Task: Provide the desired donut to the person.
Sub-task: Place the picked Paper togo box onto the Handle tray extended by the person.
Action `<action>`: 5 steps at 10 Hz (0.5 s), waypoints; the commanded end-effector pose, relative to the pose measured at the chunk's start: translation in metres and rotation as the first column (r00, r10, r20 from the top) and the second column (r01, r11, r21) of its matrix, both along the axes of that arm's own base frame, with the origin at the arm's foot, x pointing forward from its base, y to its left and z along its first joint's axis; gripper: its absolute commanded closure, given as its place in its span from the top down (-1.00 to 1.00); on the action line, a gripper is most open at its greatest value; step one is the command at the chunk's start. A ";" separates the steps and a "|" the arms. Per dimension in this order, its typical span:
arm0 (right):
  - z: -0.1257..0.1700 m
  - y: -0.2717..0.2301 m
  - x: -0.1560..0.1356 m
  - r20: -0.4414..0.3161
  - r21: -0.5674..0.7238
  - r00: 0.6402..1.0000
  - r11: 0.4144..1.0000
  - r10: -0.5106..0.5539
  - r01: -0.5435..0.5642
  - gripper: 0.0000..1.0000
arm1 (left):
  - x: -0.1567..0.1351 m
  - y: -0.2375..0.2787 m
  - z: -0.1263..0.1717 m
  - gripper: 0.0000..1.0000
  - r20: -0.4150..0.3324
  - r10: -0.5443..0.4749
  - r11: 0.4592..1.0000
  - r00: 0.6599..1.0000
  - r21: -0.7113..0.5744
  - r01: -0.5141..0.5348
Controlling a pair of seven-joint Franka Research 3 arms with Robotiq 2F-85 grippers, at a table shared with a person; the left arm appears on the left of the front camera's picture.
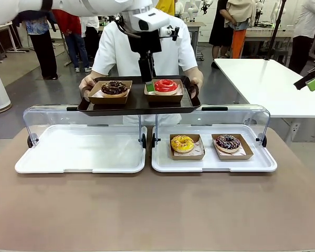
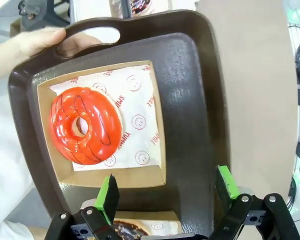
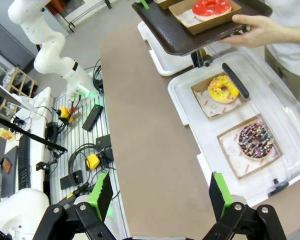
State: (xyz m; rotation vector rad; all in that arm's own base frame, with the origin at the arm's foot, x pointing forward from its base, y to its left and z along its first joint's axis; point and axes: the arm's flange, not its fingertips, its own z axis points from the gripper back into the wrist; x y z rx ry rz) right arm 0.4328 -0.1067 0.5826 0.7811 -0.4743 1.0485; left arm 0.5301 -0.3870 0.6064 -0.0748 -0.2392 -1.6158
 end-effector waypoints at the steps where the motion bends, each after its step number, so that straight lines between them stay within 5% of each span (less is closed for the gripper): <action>1: 0.001 0.001 0.000 -0.004 0.000 1.000 1.000 -0.004 0.004 1.00 | -0.036 0.055 0.015 1.00 -0.007 -0.066 0.993 0.998 -0.095 0.065; 3: 0.001 0.001 0.000 -0.004 0.000 1.000 1.000 -0.004 0.004 1.00 | -0.075 0.144 0.025 1.00 0.023 -0.117 0.944 0.993 -0.309 0.119; 5: 0.001 0.001 0.000 -0.004 0.000 1.000 1.000 -0.004 0.004 1.00 | -0.106 0.245 0.025 1.00 0.020 -0.076 0.824 0.997 -0.562 0.074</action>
